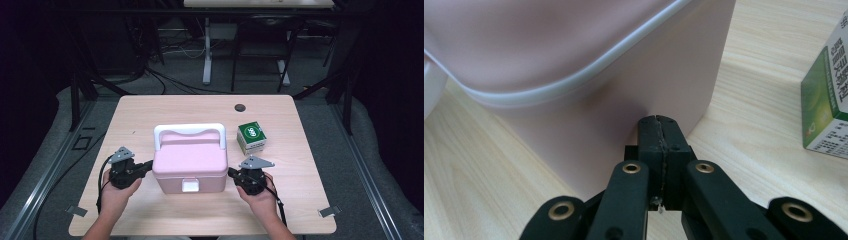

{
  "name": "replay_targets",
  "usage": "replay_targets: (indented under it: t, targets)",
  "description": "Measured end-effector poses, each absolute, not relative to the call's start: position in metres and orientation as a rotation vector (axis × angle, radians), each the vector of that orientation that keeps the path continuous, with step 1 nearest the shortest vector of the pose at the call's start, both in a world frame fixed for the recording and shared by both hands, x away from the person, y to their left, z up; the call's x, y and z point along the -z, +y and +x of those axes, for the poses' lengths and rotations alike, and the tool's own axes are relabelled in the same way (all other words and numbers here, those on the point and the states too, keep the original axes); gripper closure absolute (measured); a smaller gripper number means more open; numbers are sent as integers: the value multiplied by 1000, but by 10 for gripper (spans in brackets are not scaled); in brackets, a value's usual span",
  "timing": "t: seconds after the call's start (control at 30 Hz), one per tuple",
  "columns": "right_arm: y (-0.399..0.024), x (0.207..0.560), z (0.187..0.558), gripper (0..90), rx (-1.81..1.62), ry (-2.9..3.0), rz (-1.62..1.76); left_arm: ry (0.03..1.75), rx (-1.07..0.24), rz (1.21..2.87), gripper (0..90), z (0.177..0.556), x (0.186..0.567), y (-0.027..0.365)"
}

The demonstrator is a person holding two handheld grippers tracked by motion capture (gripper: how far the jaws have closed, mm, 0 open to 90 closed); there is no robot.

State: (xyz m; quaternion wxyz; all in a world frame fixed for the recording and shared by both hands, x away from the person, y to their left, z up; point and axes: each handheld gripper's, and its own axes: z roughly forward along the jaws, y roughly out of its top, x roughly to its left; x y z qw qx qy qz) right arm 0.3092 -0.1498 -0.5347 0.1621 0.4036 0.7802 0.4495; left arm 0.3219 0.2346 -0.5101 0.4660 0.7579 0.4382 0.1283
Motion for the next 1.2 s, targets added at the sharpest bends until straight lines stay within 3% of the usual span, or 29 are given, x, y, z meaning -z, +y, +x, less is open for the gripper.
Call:
replay_targets:
  t: [0.5, 1.2]
  targets:
    - [-166, 533, 283, 900, -1270, 2241, 1143, 1024, -292, 1902, 900, 295, 511, 222]
    - [-175, 532, 277, 887, -1280, 2283, 1163, 1021, -230, 1878, 872, 296, 508, 223]
